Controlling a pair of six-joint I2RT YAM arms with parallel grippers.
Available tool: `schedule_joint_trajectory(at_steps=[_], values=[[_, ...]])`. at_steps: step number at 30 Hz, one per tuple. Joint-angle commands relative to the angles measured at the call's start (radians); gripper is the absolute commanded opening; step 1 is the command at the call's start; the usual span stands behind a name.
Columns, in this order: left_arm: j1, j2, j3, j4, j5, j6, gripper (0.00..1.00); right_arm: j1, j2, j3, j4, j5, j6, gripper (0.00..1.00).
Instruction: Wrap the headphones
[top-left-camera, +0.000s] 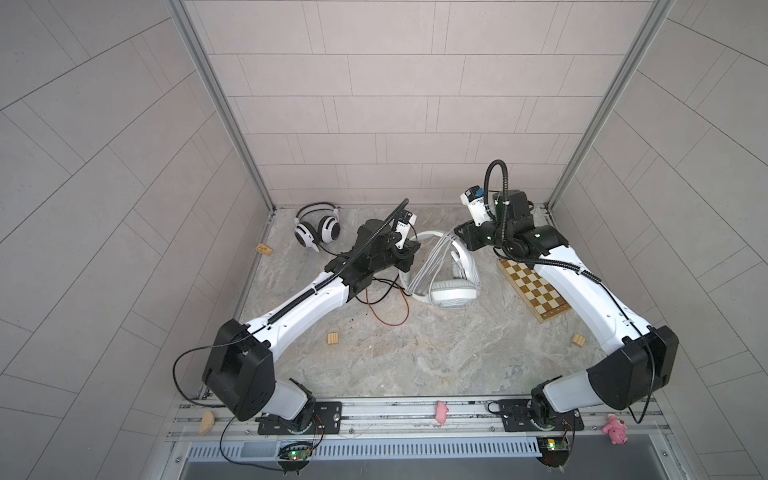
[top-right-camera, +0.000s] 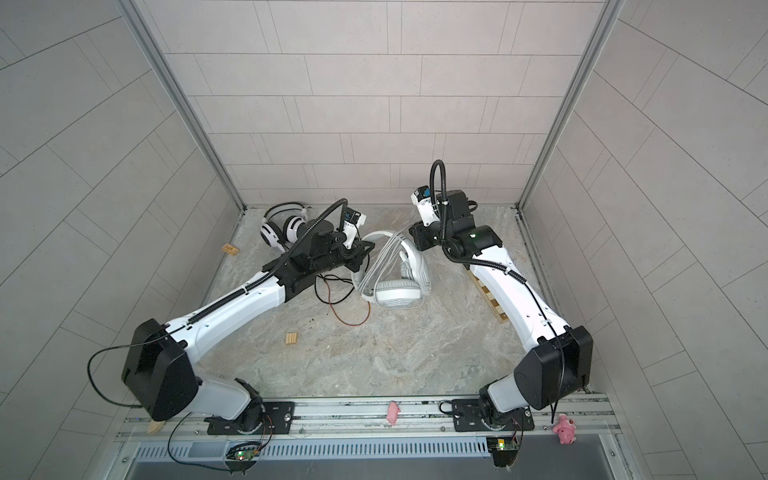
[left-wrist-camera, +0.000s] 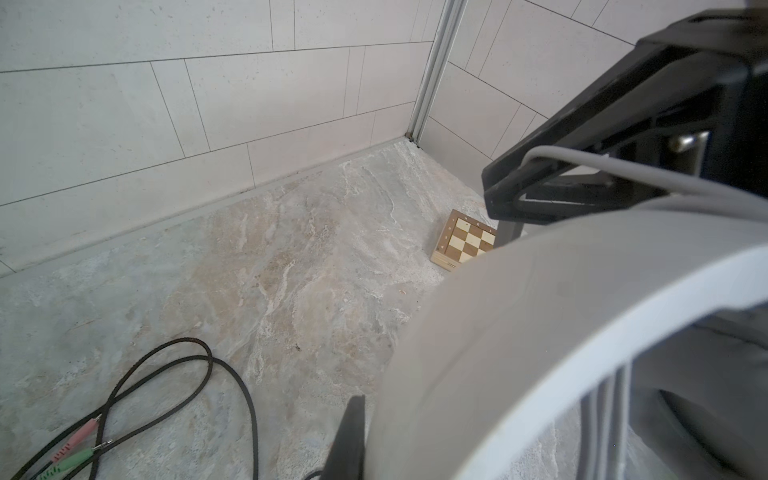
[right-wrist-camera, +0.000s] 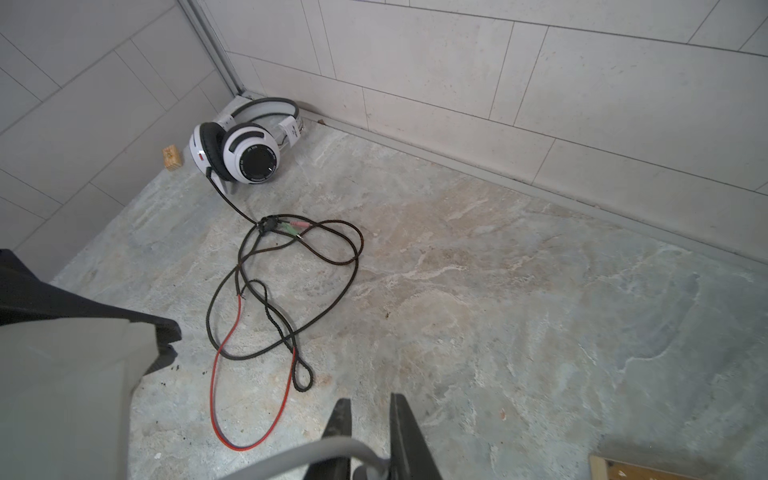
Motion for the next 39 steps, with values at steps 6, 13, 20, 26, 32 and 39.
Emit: schedule_joint_trajectory(at_steps=[6,13,20,26,32,39], values=[[0.028,-0.053,0.020,0.141,0.117,-0.092,0.00,-0.032,-0.039,-0.121,0.139,-0.081,0.091,0.25],[0.056,-0.023,0.027,0.124,0.077,-0.116,0.00,-0.033,-0.088,-0.192,0.129,0.036,0.095,0.33],[0.068,0.023,0.043,0.074,0.008,-0.116,0.00,-0.033,-0.166,-0.365,0.130,0.215,0.114,0.41],[0.066,0.088,0.098,-0.034,-0.122,-0.145,0.00,-0.033,-0.250,-0.571,0.189,0.288,0.181,0.42],[0.053,0.200,0.217,-0.218,-0.219,-0.140,0.00,-0.032,-0.341,-0.773,0.302,0.303,0.273,0.42],[-0.007,0.369,0.343,-0.310,-0.303,-0.124,0.00,-0.023,-0.540,-1.020,0.444,0.293,0.309,0.42]])
